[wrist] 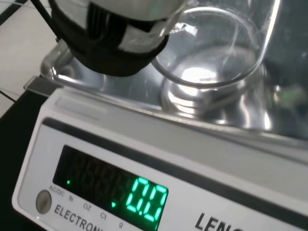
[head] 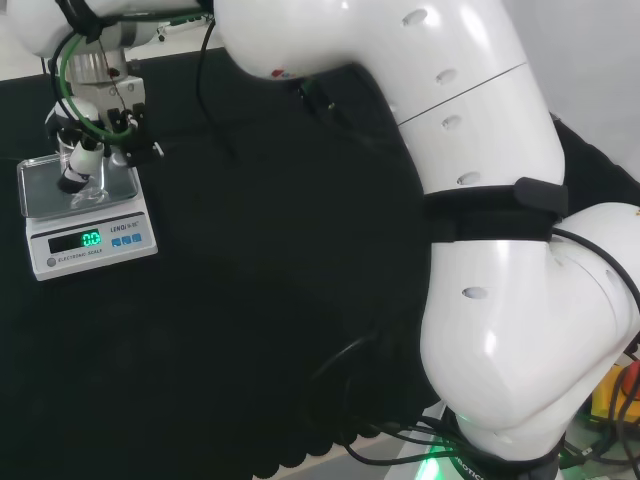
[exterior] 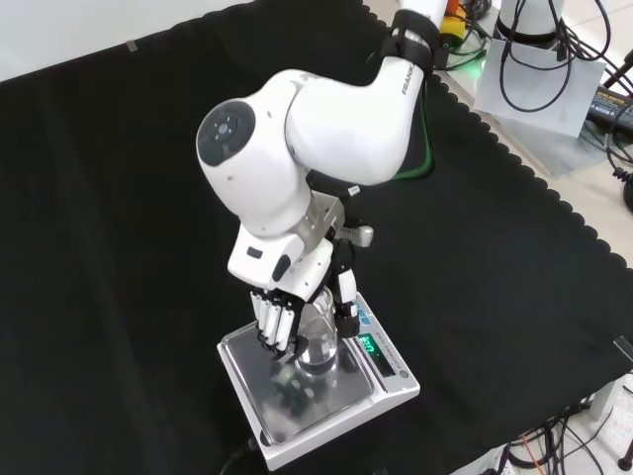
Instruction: Put the beaker on the electronic balance.
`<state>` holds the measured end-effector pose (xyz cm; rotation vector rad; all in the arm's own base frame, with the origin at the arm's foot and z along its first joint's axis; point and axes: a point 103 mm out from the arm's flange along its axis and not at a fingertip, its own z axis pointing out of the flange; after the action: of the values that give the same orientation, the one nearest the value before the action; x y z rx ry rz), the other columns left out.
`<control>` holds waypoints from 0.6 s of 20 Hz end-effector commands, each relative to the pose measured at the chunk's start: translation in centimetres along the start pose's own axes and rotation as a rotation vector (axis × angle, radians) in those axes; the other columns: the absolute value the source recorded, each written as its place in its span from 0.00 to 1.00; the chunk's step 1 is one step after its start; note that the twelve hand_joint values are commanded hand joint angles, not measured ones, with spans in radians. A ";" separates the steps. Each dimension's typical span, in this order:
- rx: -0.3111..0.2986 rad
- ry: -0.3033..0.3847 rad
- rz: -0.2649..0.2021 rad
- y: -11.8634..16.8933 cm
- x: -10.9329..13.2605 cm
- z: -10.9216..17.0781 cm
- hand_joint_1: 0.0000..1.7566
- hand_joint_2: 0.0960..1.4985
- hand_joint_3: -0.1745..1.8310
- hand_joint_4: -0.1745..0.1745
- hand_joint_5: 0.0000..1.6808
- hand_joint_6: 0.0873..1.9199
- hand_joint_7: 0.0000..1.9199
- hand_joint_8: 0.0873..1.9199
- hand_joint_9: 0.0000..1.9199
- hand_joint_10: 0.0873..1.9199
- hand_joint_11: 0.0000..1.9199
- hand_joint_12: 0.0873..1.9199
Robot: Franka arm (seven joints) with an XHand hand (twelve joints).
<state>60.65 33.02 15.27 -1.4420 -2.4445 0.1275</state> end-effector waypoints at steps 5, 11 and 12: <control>0.047 0.007 -0.002 0.3 0.2 1.8 0.66 0.62 0.38 0.59 0.45 0.75 0.41 0.76 0.48 0.68 0.57 0.53; 0.035 0.039 -0.021 -0.3 0.1 -0.1 0.61 0.31 0.53 0.37 0.11 0.42 0.27 0.59 0.36 0.49 0.35 0.64; 0.020 0.038 -0.021 -0.5 0.1 -0.8 0.58 0.29 0.51 0.41 0.08 0.32 0.24 0.55 0.31 0.46 0.26 0.68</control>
<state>60.14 33.20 13.66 -1.4014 -2.4072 0.1812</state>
